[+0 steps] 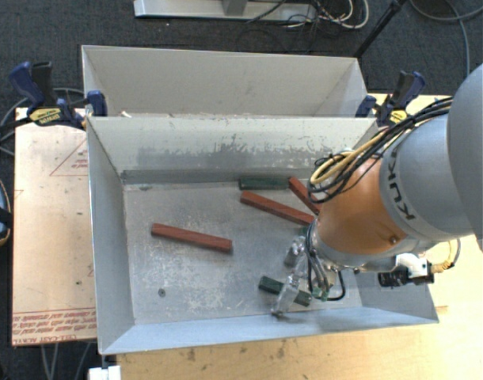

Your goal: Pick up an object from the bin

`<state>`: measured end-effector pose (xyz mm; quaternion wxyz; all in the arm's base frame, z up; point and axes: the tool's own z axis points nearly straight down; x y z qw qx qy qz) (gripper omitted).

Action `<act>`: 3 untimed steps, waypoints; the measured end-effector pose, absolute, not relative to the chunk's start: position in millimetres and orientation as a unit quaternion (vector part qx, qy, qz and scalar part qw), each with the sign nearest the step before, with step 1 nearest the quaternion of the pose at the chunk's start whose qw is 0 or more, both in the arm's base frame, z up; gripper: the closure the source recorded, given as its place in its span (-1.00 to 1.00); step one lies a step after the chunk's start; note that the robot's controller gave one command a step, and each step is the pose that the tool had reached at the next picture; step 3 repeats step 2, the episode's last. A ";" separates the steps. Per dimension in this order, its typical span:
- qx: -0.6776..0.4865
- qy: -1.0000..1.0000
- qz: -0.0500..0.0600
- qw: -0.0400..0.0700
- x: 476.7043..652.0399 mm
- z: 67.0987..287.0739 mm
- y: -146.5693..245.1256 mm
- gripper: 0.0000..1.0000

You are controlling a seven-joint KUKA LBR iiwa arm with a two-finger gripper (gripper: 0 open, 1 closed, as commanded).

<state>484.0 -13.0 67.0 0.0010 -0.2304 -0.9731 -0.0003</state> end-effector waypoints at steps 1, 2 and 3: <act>-0.230 -0.973 -0.001 -0.001 484.9 70.4 -13.1 1.00; -0.251 -0.968 -0.001 -0.006 517.3 203.2 -42.0 1.00; -0.251 -0.968 -0.001 -0.006 517.3 203.2 -42.0 1.00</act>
Offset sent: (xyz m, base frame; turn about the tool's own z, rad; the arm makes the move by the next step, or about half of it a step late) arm 0.0000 0.0000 0.0000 0.0000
